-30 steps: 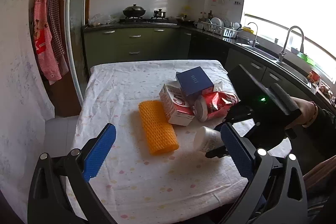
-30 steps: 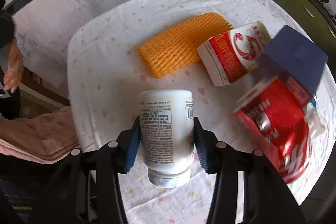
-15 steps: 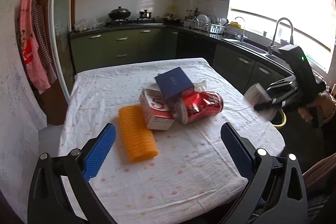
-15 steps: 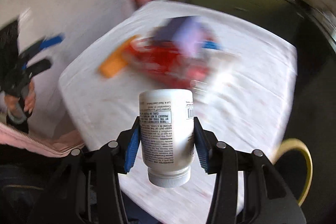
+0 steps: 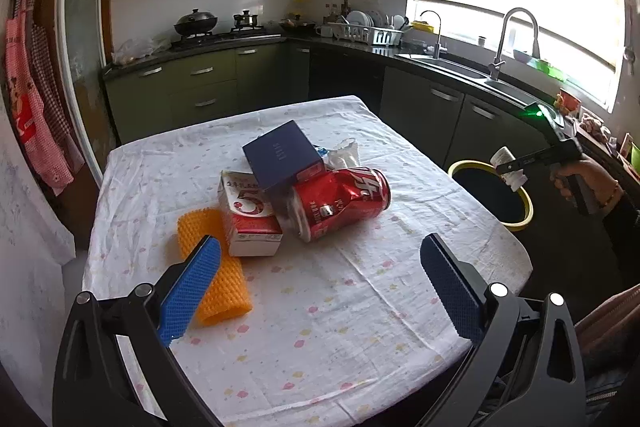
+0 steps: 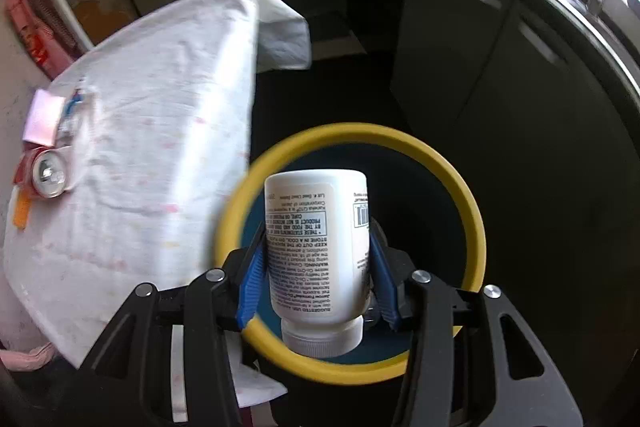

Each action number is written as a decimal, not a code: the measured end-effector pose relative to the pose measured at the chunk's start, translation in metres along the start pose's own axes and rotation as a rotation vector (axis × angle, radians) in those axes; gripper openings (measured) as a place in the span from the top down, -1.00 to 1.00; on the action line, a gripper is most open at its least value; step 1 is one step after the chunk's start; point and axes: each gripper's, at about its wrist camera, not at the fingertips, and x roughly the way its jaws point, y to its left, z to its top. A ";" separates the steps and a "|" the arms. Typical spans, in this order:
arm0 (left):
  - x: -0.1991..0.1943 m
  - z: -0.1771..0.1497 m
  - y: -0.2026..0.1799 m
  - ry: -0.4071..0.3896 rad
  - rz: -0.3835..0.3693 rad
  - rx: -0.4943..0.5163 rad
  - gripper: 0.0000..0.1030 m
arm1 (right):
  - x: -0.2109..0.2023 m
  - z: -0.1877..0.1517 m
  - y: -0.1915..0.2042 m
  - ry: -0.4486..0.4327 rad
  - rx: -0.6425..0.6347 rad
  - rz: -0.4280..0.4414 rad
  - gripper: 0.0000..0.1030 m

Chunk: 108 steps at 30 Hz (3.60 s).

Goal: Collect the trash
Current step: 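Carry the pill bottle over the bin and open the right gripper, then lower the left gripper onto the orange foam net sleeve and grasp it, then lift the foam sleeve, carry it over the bin, open the left gripper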

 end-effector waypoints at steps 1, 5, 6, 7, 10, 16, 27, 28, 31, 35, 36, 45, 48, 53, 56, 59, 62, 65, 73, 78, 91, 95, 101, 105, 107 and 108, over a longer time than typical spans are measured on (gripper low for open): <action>0.001 0.000 -0.001 0.002 -0.001 0.002 -0.91 | 0.006 0.001 -0.004 0.007 0.007 -0.002 0.12; 0.007 0.002 -0.004 0.015 -0.006 0.010 -0.91 | 0.022 0.000 -0.015 0.033 0.038 -0.016 -0.05; 0.009 0.002 -0.004 0.019 -0.006 0.011 -0.91 | 0.024 0.001 -0.017 0.027 0.048 -0.026 -0.23; 0.011 0.002 -0.005 0.022 -0.006 0.014 -0.91 | 0.024 0.000 -0.019 0.017 0.053 -0.034 -0.25; 0.013 0.003 -0.004 0.026 -0.007 0.016 -0.91 | 0.017 -0.004 -0.022 0.002 0.070 -0.020 -0.25; 0.018 0.001 -0.002 0.033 -0.011 -0.002 -0.91 | -0.006 -0.018 -0.002 -0.035 0.049 0.005 -0.25; 0.050 -0.004 0.035 0.121 0.119 -0.059 -0.91 | -0.024 -0.034 0.044 -0.054 -0.023 0.072 -0.33; 0.054 -0.004 0.039 0.130 0.132 -0.064 -0.91 | -0.024 -0.034 0.048 -0.056 -0.030 0.079 -0.33; 0.074 -0.005 0.057 0.174 0.193 -0.082 -0.91 | -0.023 -0.034 0.055 -0.054 -0.042 0.098 -0.33; 0.105 -0.010 0.076 0.244 0.231 -0.106 -0.91 | -0.018 -0.034 0.063 -0.041 -0.056 0.117 -0.34; 0.110 -0.011 0.077 0.255 0.235 -0.104 -0.91 | -0.017 -0.035 0.064 -0.037 -0.059 0.123 -0.34; 0.150 -0.027 0.095 0.350 0.271 -0.109 -0.91 | -0.011 -0.036 0.070 -0.021 -0.068 0.144 -0.34; 0.154 -0.031 0.102 0.366 0.249 -0.134 -0.58 | -0.009 -0.035 0.072 -0.018 -0.071 0.152 -0.34; 0.149 -0.030 0.106 0.360 0.231 -0.160 -0.15 | -0.006 -0.036 0.078 -0.011 -0.082 0.171 -0.34; 0.143 -0.031 0.107 0.354 0.227 -0.163 0.01 | -0.006 -0.037 0.082 -0.009 -0.091 0.181 -0.34; 0.133 -0.030 0.107 0.333 0.231 -0.162 0.21 | -0.006 -0.038 0.085 -0.008 -0.097 0.186 -0.34; 0.120 -0.028 0.105 0.310 0.248 -0.154 0.44 | -0.007 -0.038 0.086 -0.012 -0.100 0.192 -0.34; 0.107 -0.026 0.104 0.284 0.264 -0.150 0.55 | -0.008 -0.038 0.089 -0.015 -0.104 0.198 -0.34; 0.062 -0.012 0.100 0.193 0.307 -0.151 0.61 | -0.013 -0.038 0.093 -0.029 -0.106 0.211 -0.34; 0.033 0.005 0.078 0.121 0.289 -0.111 0.61 | -0.020 -0.041 0.088 -0.049 -0.087 0.217 -0.34; 0.063 0.063 -0.051 0.066 -0.034 0.113 0.61 | -0.045 -0.073 0.042 -0.119 0.059 0.192 -0.34; 0.101 0.078 -0.114 0.101 -0.169 0.203 0.61 | -0.056 -0.089 0.017 -0.148 0.123 0.168 -0.34; 0.163 0.090 -0.215 0.180 -0.315 0.335 0.61 | -0.068 -0.112 -0.022 -0.174 0.207 0.135 -0.36; 0.208 0.093 -0.277 0.237 -0.367 0.404 0.60 | -0.070 -0.127 -0.044 -0.184 0.261 0.131 -0.36; 0.227 0.091 -0.298 0.259 -0.375 0.427 0.60 | -0.070 -0.135 -0.053 -0.185 0.286 0.132 -0.38; 0.239 0.090 -0.312 0.271 -0.382 0.437 0.60 | -0.069 -0.137 -0.055 -0.183 0.293 0.132 -0.39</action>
